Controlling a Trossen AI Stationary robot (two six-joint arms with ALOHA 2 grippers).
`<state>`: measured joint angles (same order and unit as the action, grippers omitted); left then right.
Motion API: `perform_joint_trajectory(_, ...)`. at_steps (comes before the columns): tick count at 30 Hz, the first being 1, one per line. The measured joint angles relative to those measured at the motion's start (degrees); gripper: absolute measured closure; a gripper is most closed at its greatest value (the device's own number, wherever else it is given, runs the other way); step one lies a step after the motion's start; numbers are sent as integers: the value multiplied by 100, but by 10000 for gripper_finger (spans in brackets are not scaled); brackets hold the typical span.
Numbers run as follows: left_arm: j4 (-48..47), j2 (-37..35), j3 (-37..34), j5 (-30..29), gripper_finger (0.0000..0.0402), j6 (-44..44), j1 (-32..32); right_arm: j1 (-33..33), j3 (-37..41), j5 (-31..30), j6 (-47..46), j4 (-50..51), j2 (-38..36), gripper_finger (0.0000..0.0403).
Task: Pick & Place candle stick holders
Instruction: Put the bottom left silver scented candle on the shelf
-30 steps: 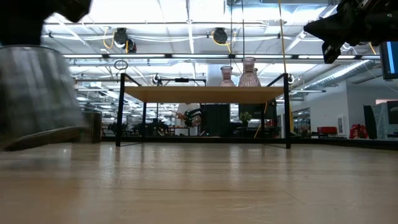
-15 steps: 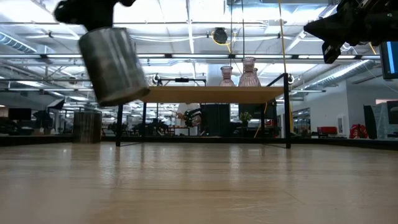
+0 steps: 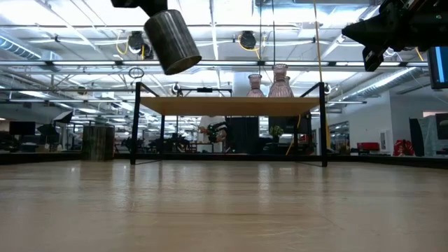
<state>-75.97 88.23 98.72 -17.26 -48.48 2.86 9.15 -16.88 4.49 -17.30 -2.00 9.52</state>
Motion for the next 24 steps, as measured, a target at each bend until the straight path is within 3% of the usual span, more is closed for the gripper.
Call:
perform_joint_trajectory(15,-16,92,787,73,374,1469,-1921,1,-2,-31,-2,2,0,403)
perform_joint_trajectory(24,-106,876,1722,353,374,2325,-2693,0,-2,-195,-24,2,0,403)
